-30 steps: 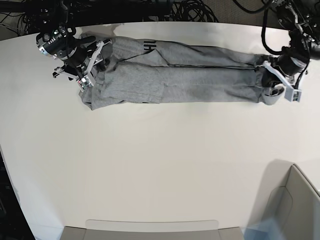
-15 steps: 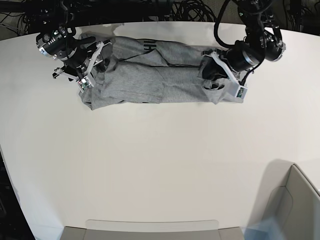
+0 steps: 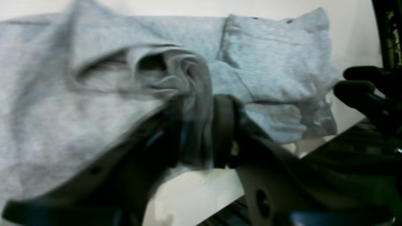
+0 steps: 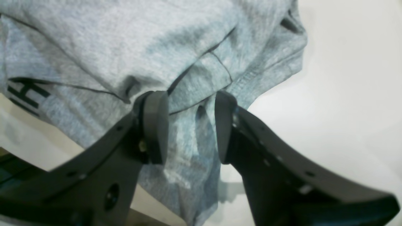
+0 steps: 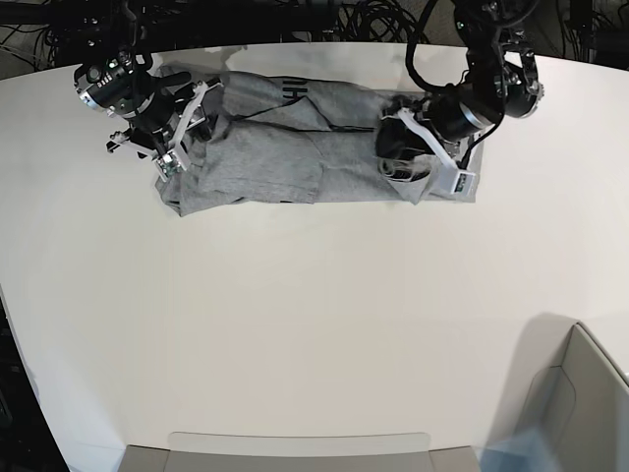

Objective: Fold the T-shirt properly
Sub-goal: 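Grasp the strip's end with the left gripper and fold it toward the right gripper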

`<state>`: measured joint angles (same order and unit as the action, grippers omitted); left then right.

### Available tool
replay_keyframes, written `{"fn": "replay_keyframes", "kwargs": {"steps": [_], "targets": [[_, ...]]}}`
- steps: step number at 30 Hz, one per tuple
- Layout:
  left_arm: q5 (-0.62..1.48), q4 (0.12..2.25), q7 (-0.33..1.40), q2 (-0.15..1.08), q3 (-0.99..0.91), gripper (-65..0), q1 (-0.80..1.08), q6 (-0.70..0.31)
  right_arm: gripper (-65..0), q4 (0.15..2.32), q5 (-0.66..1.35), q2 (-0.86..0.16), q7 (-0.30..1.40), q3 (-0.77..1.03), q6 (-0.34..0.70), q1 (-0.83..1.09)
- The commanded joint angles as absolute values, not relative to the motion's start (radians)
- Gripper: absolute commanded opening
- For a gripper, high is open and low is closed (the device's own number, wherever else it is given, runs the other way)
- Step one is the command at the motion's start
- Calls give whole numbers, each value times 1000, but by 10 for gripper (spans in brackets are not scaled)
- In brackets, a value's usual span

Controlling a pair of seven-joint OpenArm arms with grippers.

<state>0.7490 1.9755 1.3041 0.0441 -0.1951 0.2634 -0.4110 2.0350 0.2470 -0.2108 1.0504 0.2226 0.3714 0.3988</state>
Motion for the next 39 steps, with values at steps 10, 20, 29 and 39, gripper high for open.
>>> {"fn": "replay_keyframes", "kwargs": {"steps": [10,20,29,39], "targets": [[958,1992,1283,47,-266,-613,263,-412,-406,2052,255,-220,1032,231,375,394],[960,1985,1294,64,-435,-650,283,-412,-406,2040,613,-208,944,607,378,435],[960,1983,1294,82,-392,-650,285,-414,-405,1633,874,-248,990,688,619,443],[960,1983,1294,82,-390,-650,285,-414,-405,1486,874,-223,990,564,656,337]]}}
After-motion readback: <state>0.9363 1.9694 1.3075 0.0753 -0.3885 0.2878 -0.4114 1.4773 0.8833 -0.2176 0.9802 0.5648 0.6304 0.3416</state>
